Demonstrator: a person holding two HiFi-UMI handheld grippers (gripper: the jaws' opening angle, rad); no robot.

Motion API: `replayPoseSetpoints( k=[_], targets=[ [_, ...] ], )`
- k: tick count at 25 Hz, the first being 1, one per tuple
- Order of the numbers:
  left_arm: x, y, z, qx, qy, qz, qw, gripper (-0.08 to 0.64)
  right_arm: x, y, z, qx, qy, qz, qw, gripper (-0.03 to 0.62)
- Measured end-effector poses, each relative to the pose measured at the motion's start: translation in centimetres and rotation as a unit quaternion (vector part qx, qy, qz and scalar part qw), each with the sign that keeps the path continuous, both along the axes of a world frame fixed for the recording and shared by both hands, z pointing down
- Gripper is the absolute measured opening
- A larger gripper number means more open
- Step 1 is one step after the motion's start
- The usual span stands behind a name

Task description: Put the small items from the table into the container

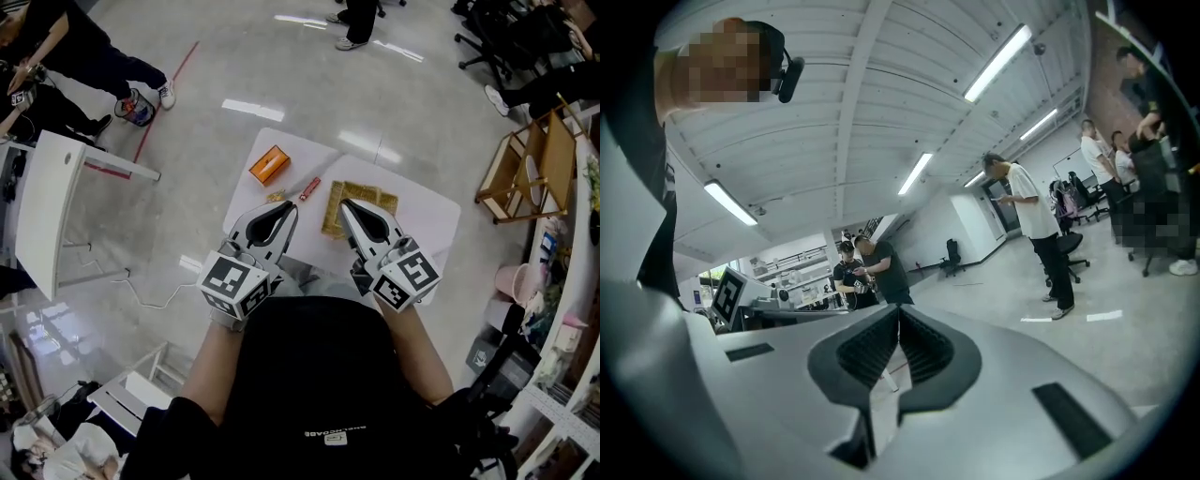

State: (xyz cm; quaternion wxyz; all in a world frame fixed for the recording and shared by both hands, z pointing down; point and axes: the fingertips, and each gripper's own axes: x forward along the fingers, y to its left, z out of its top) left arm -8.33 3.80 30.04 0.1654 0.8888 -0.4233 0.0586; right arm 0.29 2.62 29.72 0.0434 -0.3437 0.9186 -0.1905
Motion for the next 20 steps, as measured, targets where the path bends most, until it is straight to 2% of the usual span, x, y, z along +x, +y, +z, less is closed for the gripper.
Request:
replayPoseSetpoints(
  k=[12, 20],
  targets=[
    [-1.4, -2.0, 3.2, -0.038, -0.011, 0.009, 0.9992, 0.096, -0.5, -0.8, 0.9, -0.014, 0.021, 0.013, 1.0, 0.011],
    [-4.4, -4.5, 8.1, -0.087, -0.026, 0.042, 0.995, 0.127, -3.0, -2.6, 2.4, -0.033, 0.048, 0.039, 0.998, 0.011]
  ],
)
